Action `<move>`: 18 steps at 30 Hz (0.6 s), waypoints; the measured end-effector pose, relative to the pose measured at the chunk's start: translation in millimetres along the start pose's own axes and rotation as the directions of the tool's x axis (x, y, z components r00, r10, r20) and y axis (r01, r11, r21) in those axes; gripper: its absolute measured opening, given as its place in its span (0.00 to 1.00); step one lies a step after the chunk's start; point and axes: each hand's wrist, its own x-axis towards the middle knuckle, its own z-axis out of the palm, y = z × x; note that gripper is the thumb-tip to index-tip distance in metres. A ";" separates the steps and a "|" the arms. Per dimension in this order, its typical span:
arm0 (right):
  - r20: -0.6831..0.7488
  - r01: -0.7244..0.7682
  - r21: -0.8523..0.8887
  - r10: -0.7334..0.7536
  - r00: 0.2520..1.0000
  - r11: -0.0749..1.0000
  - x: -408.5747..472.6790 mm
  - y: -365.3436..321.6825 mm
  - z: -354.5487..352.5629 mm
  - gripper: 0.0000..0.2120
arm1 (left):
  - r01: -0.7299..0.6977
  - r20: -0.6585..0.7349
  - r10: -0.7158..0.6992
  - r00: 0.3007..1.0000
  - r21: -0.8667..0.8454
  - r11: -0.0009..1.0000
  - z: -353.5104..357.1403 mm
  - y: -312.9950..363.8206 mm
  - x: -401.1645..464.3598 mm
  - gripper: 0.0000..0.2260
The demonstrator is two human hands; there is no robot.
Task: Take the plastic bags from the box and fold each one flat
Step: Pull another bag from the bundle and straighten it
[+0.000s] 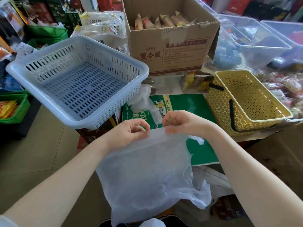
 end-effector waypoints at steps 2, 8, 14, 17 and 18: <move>-0.077 -0.022 -0.111 0.014 0.997 0.994 2.6 3.6 -0.7 0.05 | -0.008 -0.057 0.016 0.998 0.140 0.990 1.6 -1.0 7.0 0.01; -0.296 -0.028 -0.302 -0.066 0.953 0.953 10.0 7.1 -0.9 0.07 | -0.006 -0.317 0.117 0.941 0.331 0.944 4.3 3.6 28.1 0.03; -0.270 0.087 -0.286 -0.168 0.948 0.954 21.3 5.1 3.8 0.08 | -0.087 -0.387 0.197 0.901 0.284 0.955 8.7 5.2 37.8 0.03; -0.255 0.098 -0.347 -0.195 0.947 0.933 29.8 5.1 3.6 0.06 | -0.133 -0.396 0.256 0.882 0.312 0.941 6.0 6.4 42.8 0.03; -0.254 0.088 -0.362 -0.190 0.948 0.928 32.0 6.1 1.8 0.07 | -0.125 -0.395 0.263 0.880 0.341 0.932 4.4 6.3 44.1 0.03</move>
